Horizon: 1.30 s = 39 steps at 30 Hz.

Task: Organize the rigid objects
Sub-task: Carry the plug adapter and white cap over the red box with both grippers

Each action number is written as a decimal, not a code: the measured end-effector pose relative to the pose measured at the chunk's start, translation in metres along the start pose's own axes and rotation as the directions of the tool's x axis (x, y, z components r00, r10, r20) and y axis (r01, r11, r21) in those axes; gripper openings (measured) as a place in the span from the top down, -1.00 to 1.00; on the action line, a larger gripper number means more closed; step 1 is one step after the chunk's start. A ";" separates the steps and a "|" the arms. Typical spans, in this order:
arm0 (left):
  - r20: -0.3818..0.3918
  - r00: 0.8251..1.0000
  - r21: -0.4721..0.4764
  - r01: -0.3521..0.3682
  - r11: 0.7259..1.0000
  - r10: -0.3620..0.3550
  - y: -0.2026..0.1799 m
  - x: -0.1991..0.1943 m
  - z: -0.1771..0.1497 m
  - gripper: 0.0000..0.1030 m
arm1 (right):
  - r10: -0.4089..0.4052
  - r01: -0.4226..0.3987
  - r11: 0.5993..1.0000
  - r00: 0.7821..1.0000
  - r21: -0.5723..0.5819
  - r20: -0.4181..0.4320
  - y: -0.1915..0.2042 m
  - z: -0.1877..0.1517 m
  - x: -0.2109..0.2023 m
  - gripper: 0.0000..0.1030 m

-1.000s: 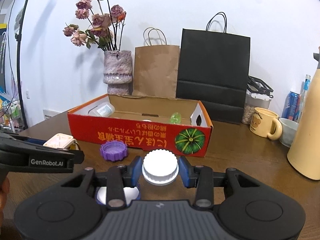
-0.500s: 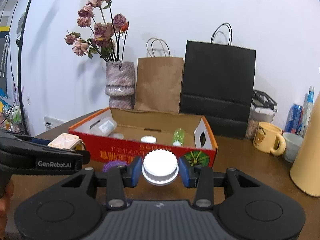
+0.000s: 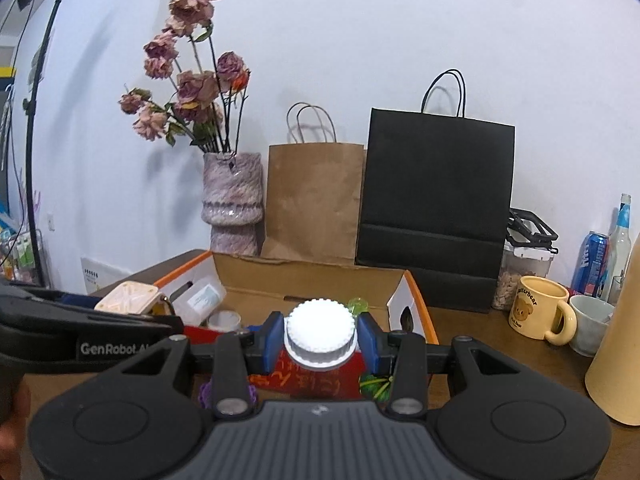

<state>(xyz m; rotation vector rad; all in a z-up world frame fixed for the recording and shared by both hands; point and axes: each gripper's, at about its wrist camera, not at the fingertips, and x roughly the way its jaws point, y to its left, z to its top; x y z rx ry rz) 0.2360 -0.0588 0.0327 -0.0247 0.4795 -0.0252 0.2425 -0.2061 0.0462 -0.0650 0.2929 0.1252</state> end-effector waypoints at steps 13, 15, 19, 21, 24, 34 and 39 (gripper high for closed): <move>0.019 1.000 -0.030 -0.016 0.999 0.016 0.001 0.023 0.016 -0.30 | -0.019 0.019 1.000 1.000 0.015 0.020 -0.002 0.010 0.027 0.24; 0.018 1.000 -0.033 -0.017 0.999 0.018 0.002 0.028 0.018 -0.30 | -0.022 0.022 1.000 0.999 0.017 0.023 -0.003 0.011 0.031 0.24; 0.017 1.000 -0.040 -0.021 0.999 0.022 0.003 0.038 0.023 -0.30 | -0.024 0.023 0.999 0.999 0.023 0.027 -0.006 0.013 0.039 0.24; 0.017 1.000 -0.043 -0.022 0.999 0.022 0.003 0.043 0.026 -0.30 | -0.025 0.024 0.999 0.999 0.026 0.024 -0.007 0.014 0.044 0.24; 0.012 1.000 -0.043 -0.023 0.999 0.024 0.002 0.050 0.028 -0.30 | -0.022 0.022 0.999 1.000 0.034 0.021 -0.009 0.016 0.051 0.24; 0.014 0.999 -0.043 -0.033 0.999 0.034 0.002 0.072 0.038 -0.30 | -0.015 0.014 0.999 1.000 0.035 0.014 -0.011 0.021 0.075 0.24; 0.009 0.999 -0.038 -0.036 0.999 0.037 0.000 0.083 0.042 -0.30 | -0.010 0.010 0.999 1.000 0.038 0.010 -0.012 0.022 0.087 0.24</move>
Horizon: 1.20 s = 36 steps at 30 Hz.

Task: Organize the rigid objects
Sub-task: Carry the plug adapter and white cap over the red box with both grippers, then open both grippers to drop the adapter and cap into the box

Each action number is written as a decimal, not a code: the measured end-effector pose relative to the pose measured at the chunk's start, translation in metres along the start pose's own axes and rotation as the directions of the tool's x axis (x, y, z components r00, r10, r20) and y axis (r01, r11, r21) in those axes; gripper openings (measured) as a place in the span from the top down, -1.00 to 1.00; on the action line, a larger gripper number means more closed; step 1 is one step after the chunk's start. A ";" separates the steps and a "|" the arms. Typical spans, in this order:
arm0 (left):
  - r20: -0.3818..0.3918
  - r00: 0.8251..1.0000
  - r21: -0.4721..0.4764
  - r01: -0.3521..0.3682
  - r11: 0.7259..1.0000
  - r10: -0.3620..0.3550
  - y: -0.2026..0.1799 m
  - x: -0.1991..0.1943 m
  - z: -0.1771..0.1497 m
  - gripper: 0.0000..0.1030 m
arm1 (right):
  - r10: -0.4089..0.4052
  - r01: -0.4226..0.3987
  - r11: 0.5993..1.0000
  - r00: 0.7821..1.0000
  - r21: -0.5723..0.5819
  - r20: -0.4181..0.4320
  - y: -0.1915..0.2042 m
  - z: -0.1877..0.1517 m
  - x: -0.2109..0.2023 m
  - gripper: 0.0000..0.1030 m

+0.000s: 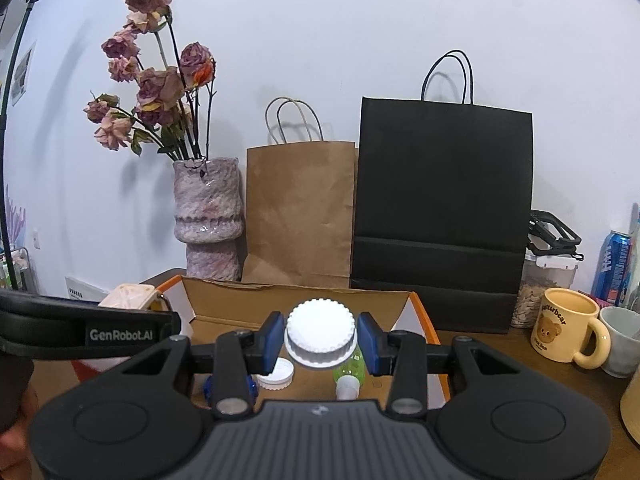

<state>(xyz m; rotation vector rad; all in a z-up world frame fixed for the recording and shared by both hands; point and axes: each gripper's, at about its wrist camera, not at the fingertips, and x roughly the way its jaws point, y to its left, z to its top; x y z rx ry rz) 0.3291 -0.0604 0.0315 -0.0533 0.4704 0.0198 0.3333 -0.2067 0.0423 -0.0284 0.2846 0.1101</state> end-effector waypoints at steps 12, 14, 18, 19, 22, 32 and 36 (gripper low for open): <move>-0.003 1.000 0.020 -0.011 1.000 0.011 -0.003 0.025 0.008 -0.30 | 0.012 -0.012 1.000 1.000 -0.007 -0.021 -0.003 0.001 0.030 0.24; -0.004 1.000 0.025 -0.013 1.000 0.013 -0.003 0.030 0.009 -0.30 | 0.011 -0.012 1.000 1.000 -0.011 -0.023 -0.003 0.001 0.035 0.24; -0.005 1.000 0.035 -0.015 0.999 0.015 -0.003 0.038 0.011 -0.30 | 0.013 -0.013 1.000 0.999 -0.014 -0.033 -0.006 0.000 0.043 0.24; -0.005 1.000 0.038 -0.015 0.999 0.016 -0.003 0.040 0.011 -0.30 | 0.013 -0.013 1.000 0.999 -0.016 -0.036 -0.006 0.000 0.045 0.24; -0.004 1.000 0.048 -0.020 0.999 0.020 -0.004 0.046 0.013 -0.30 | 0.015 -0.016 1.000 0.999 -0.020 -0.044 -0.007 -0.002 0.052 0.24; -0.011 1.000 0.070 -0.025 0.997 0.026 -0.004 0.063 0.016 -0.30 | 0.018 -0.021 0.999 0.998 -0.039 -0.067 -0.005 -0.003 0.067 0.24; -0.013 1.000 0.084 -0.023 0.996 0.024 -0.005 0.067 0.015 -0.30 | 0.020 -0.023 0.999 0.996 -0.036 -0.082 -0.006 -0.005 0.071 0.24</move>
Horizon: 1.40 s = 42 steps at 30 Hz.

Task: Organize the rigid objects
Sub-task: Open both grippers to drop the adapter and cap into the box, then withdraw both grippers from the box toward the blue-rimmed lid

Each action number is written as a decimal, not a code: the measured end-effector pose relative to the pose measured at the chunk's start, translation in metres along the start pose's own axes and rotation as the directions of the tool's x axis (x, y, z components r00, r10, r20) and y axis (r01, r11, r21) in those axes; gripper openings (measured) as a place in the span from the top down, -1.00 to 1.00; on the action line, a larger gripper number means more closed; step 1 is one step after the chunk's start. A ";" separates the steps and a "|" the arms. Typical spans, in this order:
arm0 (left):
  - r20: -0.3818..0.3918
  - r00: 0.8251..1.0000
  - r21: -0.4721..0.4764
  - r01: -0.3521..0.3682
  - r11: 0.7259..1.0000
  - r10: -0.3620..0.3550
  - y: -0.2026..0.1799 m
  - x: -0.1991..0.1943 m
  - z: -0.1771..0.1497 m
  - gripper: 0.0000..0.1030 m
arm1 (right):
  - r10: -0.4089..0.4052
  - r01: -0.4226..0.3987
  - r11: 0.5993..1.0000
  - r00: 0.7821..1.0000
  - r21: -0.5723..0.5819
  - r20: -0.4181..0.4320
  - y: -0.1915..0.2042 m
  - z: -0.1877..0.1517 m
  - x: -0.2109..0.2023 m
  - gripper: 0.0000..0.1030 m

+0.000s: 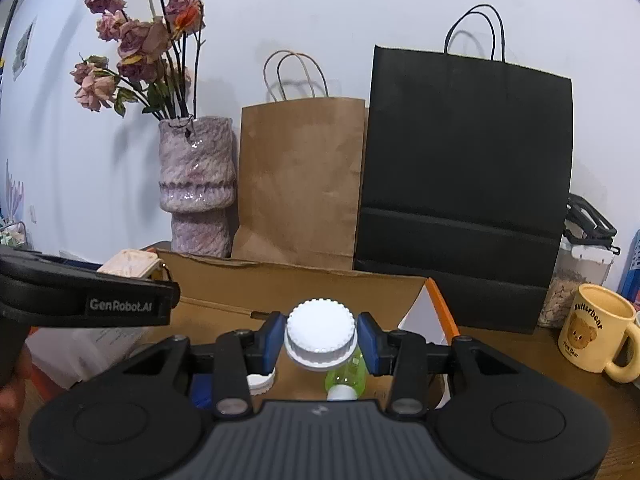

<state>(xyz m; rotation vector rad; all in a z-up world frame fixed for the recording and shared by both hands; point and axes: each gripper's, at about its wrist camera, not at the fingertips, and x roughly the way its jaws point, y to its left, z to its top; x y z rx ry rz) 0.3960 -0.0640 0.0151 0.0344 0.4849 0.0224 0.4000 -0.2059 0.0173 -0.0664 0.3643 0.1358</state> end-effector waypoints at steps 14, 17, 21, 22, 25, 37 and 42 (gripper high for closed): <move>0.024 0.999 0.006 -0.029 1.000 0.028 0.001 -0.003 0.001 -0.87 | -0.011 0.012 1.000 0.999 0.029 -0.032 -0.006 -0.005 0.001 -0.43; 0.038 0.999 -0.007 -0.037 0.999 0.038 0.002 -0.005 0.002 -1.00 | -0.033 0.033 0.999 0.999 0.035 -0.013 -0.008 -0.005 -0.002 -0.80; 0.019 0.999 -0.013 -0.051 0.999 0.051 0.003 -0.002 0.003 -1.00 | -0.050 0.050 0.998 0.999 0.036 -0.006 -0.009 -0.005 -0.003 -1.00; 0.017 0.998 -0.013 -0.052 0.999 0.053 0.004 -0.001 0.003 -1.00 | -0.051 0.051 0.998 0.999 0.034 -0.007 -0.009 -0.005 -0.003 -1.00; 0.013 0.998 -0.011 -0.056 0.998 0.056 0.003 -0.001 0.003 -1.00 | -0.050 0.051 0.998 0.999 0.032 -0.010 -0.008 -0.005 -0.002 -1.00; 0.011 0.998 -0.010 -0.054 0.998 0.054 0.003 -0.002 0.003 -1.00 | -0.048 0.049 0.998 0.999 0.032 -0.012 -0.008 -0.005 -0.002 -1.00; 0.012 0.998 -0.009 -0.053 0.999 0.054 0.002 -0.002 0.003 -1.00 | -0.049 0.049 0.998 0.999 0.029 -0.012 -0.008 -0.005 -0.002 -1.00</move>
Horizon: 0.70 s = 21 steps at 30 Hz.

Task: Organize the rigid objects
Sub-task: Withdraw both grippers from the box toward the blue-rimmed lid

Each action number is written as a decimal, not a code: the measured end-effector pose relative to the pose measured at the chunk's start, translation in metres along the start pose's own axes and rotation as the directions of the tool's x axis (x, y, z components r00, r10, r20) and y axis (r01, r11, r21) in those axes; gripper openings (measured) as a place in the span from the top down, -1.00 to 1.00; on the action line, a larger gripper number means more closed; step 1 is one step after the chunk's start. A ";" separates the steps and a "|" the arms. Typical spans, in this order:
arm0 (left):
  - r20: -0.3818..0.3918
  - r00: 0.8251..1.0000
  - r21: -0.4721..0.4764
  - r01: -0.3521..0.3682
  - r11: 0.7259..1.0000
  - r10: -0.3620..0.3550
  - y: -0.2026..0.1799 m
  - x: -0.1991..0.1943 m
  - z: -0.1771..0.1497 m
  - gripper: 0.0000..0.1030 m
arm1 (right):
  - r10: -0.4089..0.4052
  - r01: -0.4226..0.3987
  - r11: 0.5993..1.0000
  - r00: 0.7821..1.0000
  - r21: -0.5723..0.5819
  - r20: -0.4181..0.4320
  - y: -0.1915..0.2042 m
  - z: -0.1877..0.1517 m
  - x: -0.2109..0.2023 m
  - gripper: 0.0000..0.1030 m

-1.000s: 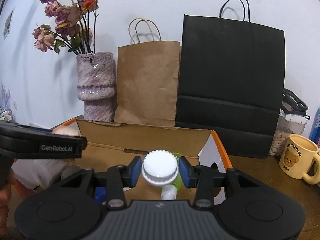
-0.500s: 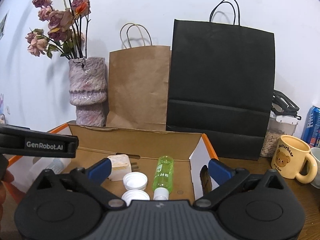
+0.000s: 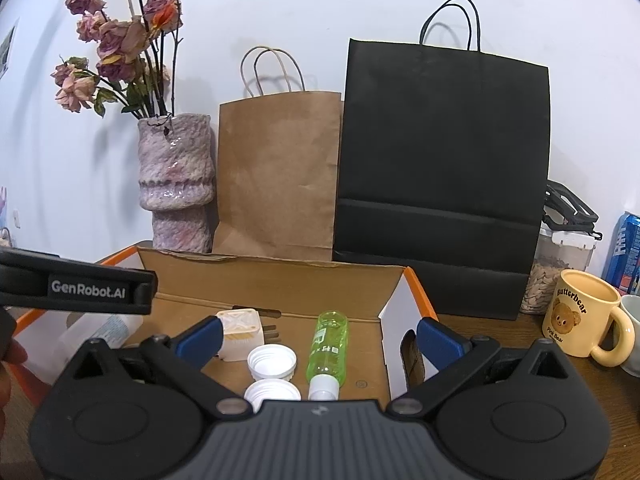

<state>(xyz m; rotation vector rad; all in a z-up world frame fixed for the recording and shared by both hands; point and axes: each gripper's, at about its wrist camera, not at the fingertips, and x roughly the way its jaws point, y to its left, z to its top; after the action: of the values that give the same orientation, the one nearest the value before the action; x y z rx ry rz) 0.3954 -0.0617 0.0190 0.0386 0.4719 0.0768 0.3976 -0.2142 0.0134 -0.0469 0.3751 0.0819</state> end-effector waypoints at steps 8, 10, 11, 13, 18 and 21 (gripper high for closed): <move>0.009 1.000 0.004 0.000 1.000 0.000 0.002 -0.005 -0.001 -1.00 | -0.015 0.015 1.000 1.000 0.025 0.022 -0.003 0.000 -0.007 -1.00; 0.015 1.000 0.008 0.003 1.000 -0.003 0.002 -0.008 -0.002 -1.00 | -0.021 0.020 0.999 0.999 0.035 0.030 -0.004 0.000 -0.009 -1.00; 0.017 1.000 0.009 0.005 1.000 -0.005 0.001 -0.009 -0.002 -1.00 | -0.023 0.022 0.999 0.999 0.038 0.033 -0.004 0.000 -0.010 -1.00; 0.024 1.000 0.012 0.013 1.000 -0.013 0.001 -0.012 -0.002 -1.00 | -0.024 0.023 0.999 0.999 0.043 0.038 -0.005 -0.001 -0.013 -1.00; 0.038 0.999 0.017 0.014 1.000 -0.015 0.001 -0.021 -0.005 -1.00 | -0.028 0.025 0.999 0.998 0.042 0.052 -0.003 -0.002 -0.020 -1.00; 0.038 0.999 0.009 0.020 1.000 -0.020 0.004 -0.026 -0.006 -1.00 | -0.026 0.024 0.999 0.998 0.035 0.057 -0.002 -0.004 -0.025 -1.00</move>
<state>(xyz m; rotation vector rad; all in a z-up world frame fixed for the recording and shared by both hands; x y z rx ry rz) 0.3696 -0.0600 0.0253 0.0442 0.4342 0.0543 0.3731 -0.2179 0.0194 -0.0151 0.3183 0.0523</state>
